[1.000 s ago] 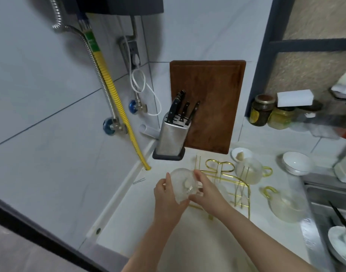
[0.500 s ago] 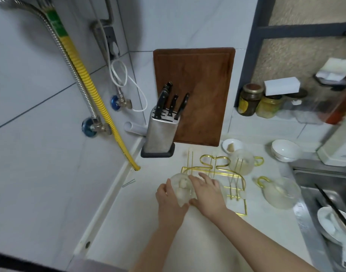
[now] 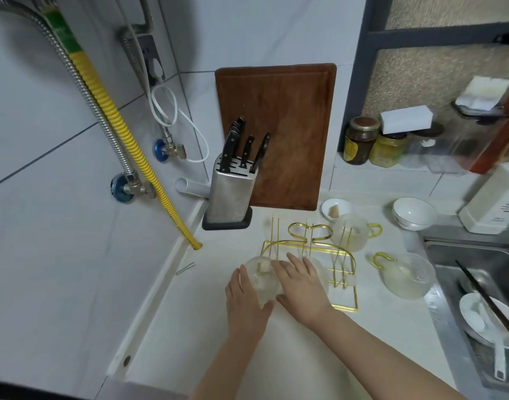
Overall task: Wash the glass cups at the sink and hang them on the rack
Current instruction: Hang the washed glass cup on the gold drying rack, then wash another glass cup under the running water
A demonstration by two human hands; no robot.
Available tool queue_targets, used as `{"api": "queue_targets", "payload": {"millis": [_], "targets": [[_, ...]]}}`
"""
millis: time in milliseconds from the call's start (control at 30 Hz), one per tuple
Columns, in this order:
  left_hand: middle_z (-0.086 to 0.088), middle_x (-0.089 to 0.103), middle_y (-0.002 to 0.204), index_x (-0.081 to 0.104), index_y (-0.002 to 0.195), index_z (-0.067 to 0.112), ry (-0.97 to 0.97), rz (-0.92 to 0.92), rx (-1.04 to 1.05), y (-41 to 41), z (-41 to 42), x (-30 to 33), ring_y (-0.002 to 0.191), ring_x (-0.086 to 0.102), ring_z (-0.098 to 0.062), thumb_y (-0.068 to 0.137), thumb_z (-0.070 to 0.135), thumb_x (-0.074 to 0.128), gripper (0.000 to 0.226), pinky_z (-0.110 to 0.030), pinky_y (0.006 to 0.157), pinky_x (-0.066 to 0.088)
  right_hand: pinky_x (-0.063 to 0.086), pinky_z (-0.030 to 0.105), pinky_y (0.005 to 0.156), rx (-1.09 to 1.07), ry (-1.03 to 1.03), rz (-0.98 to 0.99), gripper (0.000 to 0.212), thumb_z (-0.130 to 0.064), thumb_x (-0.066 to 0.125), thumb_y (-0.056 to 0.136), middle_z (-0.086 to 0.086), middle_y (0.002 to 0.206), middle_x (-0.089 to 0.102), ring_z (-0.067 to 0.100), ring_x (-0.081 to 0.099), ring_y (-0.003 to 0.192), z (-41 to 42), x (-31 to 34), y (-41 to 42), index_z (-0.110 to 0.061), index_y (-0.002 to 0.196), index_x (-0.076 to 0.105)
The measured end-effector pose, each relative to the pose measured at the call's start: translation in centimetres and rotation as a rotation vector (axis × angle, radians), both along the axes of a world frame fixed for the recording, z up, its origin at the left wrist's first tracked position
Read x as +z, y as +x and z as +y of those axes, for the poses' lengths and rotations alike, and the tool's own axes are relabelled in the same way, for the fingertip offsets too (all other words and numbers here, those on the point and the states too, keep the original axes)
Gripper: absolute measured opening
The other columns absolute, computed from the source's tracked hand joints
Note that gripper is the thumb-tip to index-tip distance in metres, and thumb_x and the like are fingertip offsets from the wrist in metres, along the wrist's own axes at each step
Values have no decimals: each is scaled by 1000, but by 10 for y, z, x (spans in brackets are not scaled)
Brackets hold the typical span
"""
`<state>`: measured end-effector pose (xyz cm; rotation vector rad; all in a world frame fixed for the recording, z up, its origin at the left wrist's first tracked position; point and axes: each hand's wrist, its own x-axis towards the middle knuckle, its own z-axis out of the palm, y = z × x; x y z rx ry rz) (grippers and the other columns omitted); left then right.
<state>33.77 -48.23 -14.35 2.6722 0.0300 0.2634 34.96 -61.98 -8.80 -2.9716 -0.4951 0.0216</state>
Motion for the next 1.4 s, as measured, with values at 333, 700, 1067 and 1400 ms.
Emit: {"api": "queue_targets", "payload": {"millis": [333, 700, 1067, 1400], "targets": [[-16, 56, 128, 43, 132, 16, 141, -71, -138, -28, -18, 10, 116, 54, -32, 41, 40, 92, 106, -45, 89, 54, 46, 41, 96, 86, -17, -195, 74, -39, 89, 46, -6, 111, 69, 20, 64, 114, -35, -3, -29, -21, 114, 65], [-9, 38, 146, 34, 142, 24, -38, 32, -443, -81, -78, 7, 133, 36, -27, 73, 57, 51, 78, -38, 108, 39, 50, 35, 93, -92, 98, -63, 66, -41, 77, 62, -2, 121, 65, 22, 60, 118, -112, -16, -99, -22, 122, 55], [3, 4, 160, 3, 153, 19, -209, 475, -585, -107, -115, 0, 147, 2, -12, 86, 47, 60, 92, -26, 118, 7, 11, 16, 113, -412, 559, 194, 67, -40, 56, 91, -5, 156, 23, 10, 18, 144, -157, -31, -152, -23, 148, 26], [6, 21, 155, 8, 153, 19, -414, 739, -525, -108, -129, -1, 142, 24, -10, 73, 39, 73, 105, -28, 115, 26, 26, 33, 117, -538, 907, 524, 94, -22, 67, 73, -10, 150, 25, 6, 22, 140, -158, -51, -171, -27, 150, 14]]}}
